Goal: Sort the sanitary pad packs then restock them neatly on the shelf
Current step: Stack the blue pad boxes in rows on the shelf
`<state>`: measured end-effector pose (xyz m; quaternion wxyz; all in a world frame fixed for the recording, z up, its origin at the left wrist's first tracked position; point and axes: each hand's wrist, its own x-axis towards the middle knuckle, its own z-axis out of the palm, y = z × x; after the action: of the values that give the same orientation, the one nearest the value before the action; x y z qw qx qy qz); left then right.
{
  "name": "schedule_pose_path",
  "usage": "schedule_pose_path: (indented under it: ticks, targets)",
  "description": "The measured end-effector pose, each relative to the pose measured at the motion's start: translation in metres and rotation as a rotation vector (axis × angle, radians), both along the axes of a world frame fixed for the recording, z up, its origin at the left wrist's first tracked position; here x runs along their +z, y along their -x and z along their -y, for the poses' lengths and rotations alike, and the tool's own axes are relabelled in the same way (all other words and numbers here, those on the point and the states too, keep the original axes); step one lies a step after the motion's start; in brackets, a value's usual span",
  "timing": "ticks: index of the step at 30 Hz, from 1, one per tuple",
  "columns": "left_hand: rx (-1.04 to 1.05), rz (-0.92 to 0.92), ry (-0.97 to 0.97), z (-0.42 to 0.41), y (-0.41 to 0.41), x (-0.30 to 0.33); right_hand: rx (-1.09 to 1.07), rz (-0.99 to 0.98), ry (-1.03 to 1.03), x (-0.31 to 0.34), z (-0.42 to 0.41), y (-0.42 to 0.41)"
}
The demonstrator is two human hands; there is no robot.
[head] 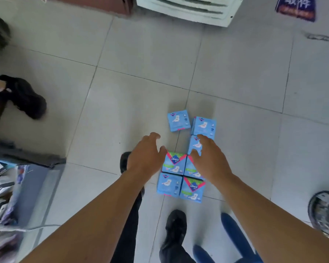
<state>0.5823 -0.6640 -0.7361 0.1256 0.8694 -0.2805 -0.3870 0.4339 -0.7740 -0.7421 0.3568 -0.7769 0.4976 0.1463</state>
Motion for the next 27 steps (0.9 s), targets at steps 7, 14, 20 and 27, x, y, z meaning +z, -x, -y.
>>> schedule_pose_path:
  ticks: [7, 14, 20, 27]
  targets:
    - [0.115, -0.226, -0.066, 0.081, -0.051, -0.129, -0.207, -0.034, -0.221, -0.120, 0.060, -0.061]
    - [0.100, -0.334, -0.198, 0.159, -0.085, -0.276, -0.377, -0.100, -0.286, -0.266, 0.124, -0.117]
    - [0.220, -0.473, -0.281, 0.185, -0.085, -0.355, -0.419, -0.133, -0.287, -0.347, 0.143, -0.120]
    - [0.467, -0.733, -0.143, 0.180, -0.087, -0.367, -0.469, -0.163, -0.283, -0.358, 0.142, -0.126]
